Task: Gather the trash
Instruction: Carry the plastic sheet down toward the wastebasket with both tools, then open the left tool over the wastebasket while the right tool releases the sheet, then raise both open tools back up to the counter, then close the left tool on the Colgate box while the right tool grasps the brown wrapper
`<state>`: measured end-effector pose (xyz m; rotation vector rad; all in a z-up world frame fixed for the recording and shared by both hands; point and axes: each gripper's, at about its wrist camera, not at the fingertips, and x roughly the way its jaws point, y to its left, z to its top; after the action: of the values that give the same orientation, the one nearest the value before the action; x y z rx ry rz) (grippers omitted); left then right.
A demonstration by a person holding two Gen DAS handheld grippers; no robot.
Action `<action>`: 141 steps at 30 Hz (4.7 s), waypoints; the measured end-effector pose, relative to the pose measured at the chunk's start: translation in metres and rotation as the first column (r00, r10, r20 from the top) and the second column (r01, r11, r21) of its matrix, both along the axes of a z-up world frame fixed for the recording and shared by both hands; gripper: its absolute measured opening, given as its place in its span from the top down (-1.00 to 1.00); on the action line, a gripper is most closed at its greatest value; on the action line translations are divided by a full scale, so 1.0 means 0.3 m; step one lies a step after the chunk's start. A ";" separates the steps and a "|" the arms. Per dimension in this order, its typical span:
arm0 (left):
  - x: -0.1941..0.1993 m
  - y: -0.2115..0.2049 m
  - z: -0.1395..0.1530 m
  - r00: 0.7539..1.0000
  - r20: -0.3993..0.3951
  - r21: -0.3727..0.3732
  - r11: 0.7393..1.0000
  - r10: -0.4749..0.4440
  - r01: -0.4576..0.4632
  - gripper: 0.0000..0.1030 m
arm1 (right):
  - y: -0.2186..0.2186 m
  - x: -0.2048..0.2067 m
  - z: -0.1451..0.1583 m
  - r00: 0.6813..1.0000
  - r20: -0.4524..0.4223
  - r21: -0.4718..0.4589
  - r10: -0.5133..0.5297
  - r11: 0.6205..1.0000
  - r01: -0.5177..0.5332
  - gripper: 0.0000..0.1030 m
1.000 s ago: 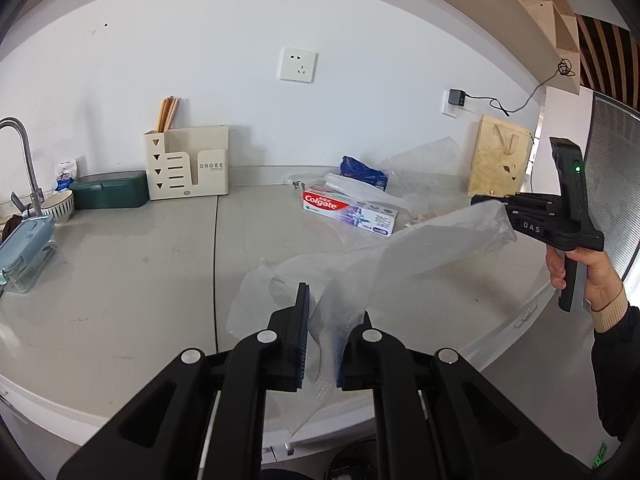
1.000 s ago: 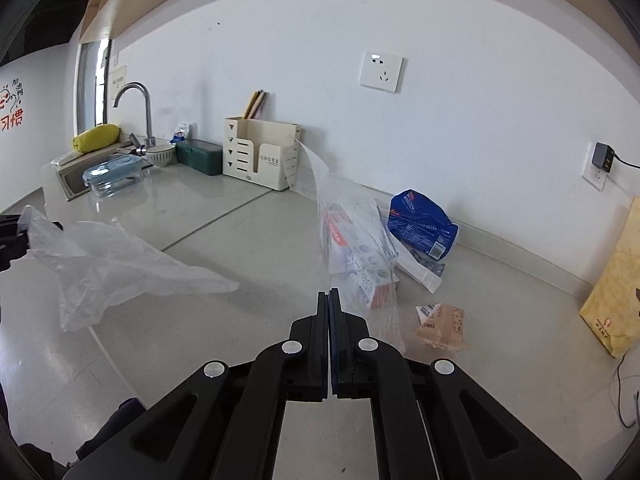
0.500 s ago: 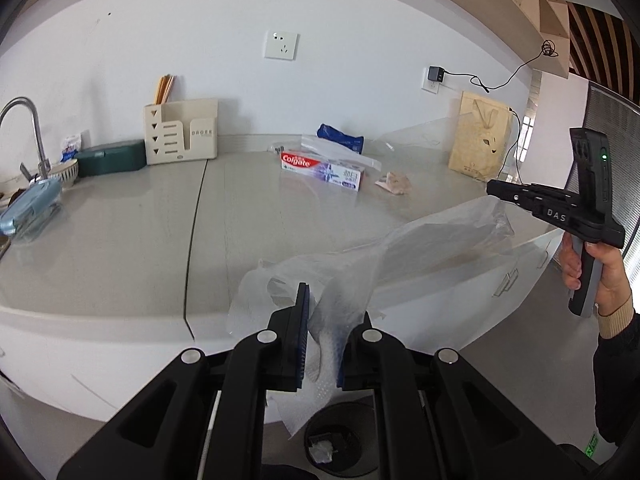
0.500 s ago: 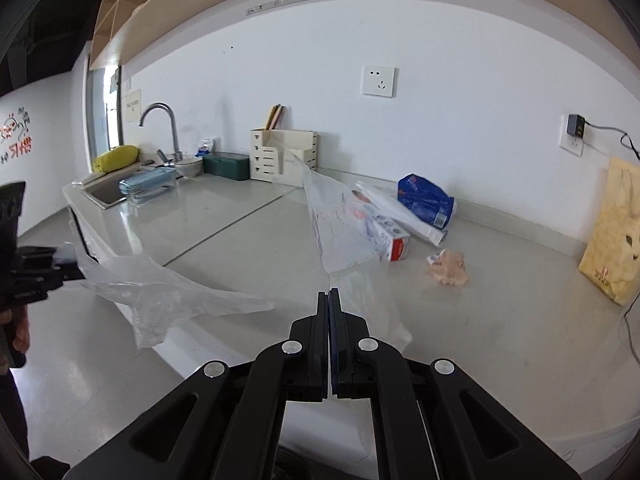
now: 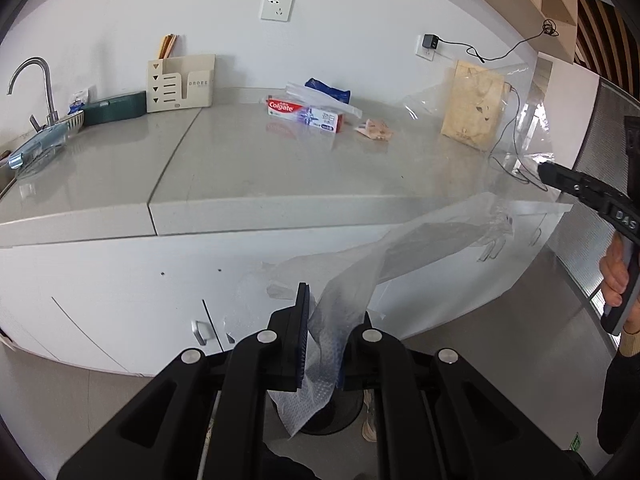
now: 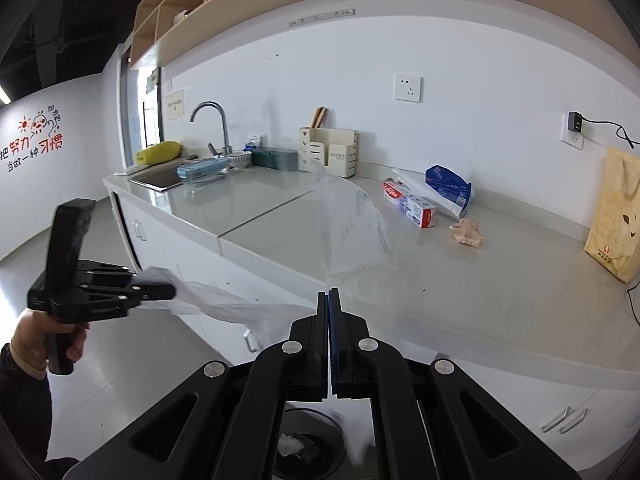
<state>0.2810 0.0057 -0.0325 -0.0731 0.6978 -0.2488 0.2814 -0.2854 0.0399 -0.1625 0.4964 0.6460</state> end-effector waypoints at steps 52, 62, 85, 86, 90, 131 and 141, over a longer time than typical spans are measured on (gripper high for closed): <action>0.534 -0.105 -1.420 0.648 -0.760 0.035 0.991 -0.055 0.126 -0.82 | 0.171 0.487 -1.510 0.621 -0.783 -0.102 -0.041 0.993 -0.063 0.66; 0.544 -0.108 -1.309 0.705 -0.708 0.093 0.985 -0.038 0.146 -0.91 | 0.167 0.505 -1.438 0.676 -0.731 -0.125 -0.090 0.992 -0.003 -0.82; 0.491 -0.051 -0.951 0.811 -0.570 0.060 0.978 -0.131 0.200 -0.91 | 0.135 0.428 -1.111 0.773 -0.634 -0.037 -0.028 0.999 0.006 -0.86; 0.489 -0.050 -0.905 0.822 -0.551 0.055 0.976 -0.147 0.211 -0.91 | 0.135 0.423 -1.071 0.785 -0.619 -0.030 -0.021 1.000 0.003 -0.86; 0.478 -0.052 -0.720 0.859 -0.464 0.026 0.966 -0.217 0.258 -0.91 | 0.129 0.413 -0.928 0.825 -0.565 0.021 0.021 1.000 -0.011 -0.86; 1.455 -0.274 0.147 0.796 0.067 0.360 0.759 -0.601 0.543 -0.92 | -0.099 1.426 -0.284 0.939 -0.263 -0.131 -0.222 0.972 0.194 -0.93; 1.684 -0.468 0.052 0.544 -0.200 0.470 0.407 -0.815 0.783 -0.92 | -0.083 1.559 -0.355 0.914 -0.357 -0.204 -0.193 0.971 0.126 -0.93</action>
<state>0.7863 -0.1345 -0.0168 0.8358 0.6719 -1.0019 0.7491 -0.3105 -0.0665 -0.1640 0.9296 0.4704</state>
